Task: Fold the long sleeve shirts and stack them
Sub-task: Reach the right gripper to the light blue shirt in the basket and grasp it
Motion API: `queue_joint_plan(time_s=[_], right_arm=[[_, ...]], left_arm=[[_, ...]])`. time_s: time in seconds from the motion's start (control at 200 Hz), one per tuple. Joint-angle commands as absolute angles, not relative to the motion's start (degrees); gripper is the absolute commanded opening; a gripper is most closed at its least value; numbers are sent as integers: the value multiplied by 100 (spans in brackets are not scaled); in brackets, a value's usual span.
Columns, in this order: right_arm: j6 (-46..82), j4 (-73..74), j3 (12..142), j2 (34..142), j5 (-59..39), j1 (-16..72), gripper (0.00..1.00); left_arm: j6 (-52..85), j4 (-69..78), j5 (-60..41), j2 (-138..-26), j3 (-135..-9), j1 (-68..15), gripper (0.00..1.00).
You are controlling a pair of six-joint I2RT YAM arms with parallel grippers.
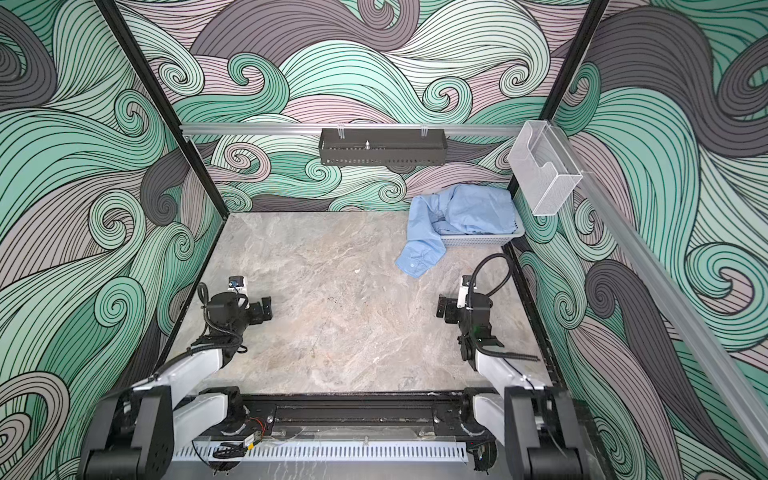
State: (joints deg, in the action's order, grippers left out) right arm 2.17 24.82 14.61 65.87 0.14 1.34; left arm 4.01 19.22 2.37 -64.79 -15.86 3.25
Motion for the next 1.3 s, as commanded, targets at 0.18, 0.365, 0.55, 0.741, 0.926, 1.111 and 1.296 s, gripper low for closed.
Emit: queue_joint_plan(time_s=[0.18, 0.365, 0.55, 0.741, 0.926, 1.111, 1.296], right_arm=[[-281, 4866, 2300, 8807, 250, 248, 99], [-274, 4880, 2299, 8809, 233, 243, 99], [-251, 4854, 2320, 8821, 221, 220, 99], [-213, 4826, 2342, 8829, 147, 175, 99], [-168, 4766, 2377, 8841, 3, 90, 99], [-157, 4858, 2334, 8764, 357, 187, 99], [513, 1856, 3771, 7349, 1586, 592, 94]], left_arm=[[224, 3776, 438, -8732, -2705, 324, 99], [270, 3733, 440, -8753, -2735, 334, 99], [264, 3746, 448, -8745, -2722, 334, 99], [272, 3719, 448, -8762, -2747, 343, 99], [272, 3717, 421, -8759, -2748, 347, 99], [98, 3779, 620, -8547, -2743, 248, 93], [1315, -65, 1842, -7822, -4991, 66, 83]])
